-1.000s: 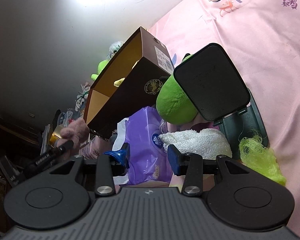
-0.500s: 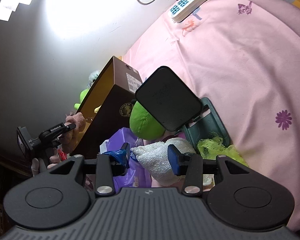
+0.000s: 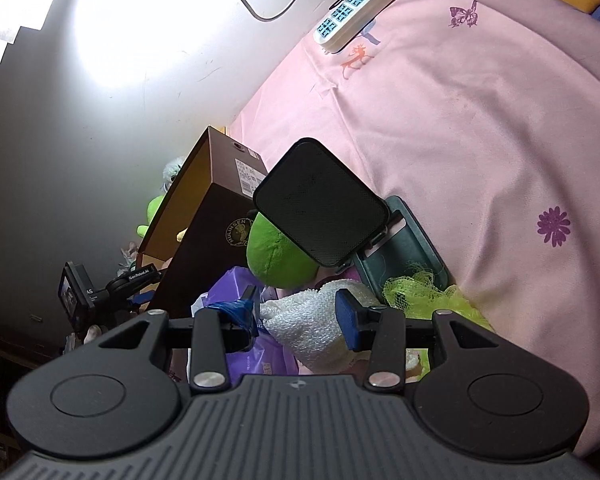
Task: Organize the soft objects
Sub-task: 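Lower the teddy bear into the box and open the left tool, then withdraw the left tool while the right tool moves toward the yellow-green mesh sponge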
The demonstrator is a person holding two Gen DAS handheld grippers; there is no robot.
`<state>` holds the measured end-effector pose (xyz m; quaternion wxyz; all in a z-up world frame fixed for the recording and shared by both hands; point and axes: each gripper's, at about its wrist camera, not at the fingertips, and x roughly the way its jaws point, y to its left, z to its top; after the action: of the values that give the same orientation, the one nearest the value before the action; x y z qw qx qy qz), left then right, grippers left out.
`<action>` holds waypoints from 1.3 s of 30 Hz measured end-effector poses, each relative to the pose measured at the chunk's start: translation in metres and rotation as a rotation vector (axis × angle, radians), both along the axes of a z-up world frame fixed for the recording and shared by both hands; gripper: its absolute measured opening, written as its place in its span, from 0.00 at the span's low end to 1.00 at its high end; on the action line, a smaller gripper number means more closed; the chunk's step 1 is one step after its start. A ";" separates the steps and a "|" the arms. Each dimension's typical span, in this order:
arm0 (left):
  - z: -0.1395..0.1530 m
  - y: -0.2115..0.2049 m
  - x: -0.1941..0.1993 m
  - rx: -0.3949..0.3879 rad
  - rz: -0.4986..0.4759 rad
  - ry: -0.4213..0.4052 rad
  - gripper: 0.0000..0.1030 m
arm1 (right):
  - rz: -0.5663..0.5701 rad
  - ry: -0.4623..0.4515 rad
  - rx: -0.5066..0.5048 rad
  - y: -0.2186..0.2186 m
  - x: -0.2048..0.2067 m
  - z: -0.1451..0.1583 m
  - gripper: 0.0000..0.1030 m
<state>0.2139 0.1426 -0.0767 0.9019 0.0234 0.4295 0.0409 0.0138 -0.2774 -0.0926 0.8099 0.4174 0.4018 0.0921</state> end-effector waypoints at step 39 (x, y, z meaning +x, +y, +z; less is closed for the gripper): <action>0.062 -0.032 -0.166 0.132 0.214 -0.003 0.74 | 0.437 -0.020 -0.021 0.036 0.037 -0.005 0.26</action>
<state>0.0475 0.1109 -0.0143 0.8895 0.0365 0.4244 0.1652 0.0506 -0.2410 -0.0973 0.7789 0.3110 0.4757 0.2652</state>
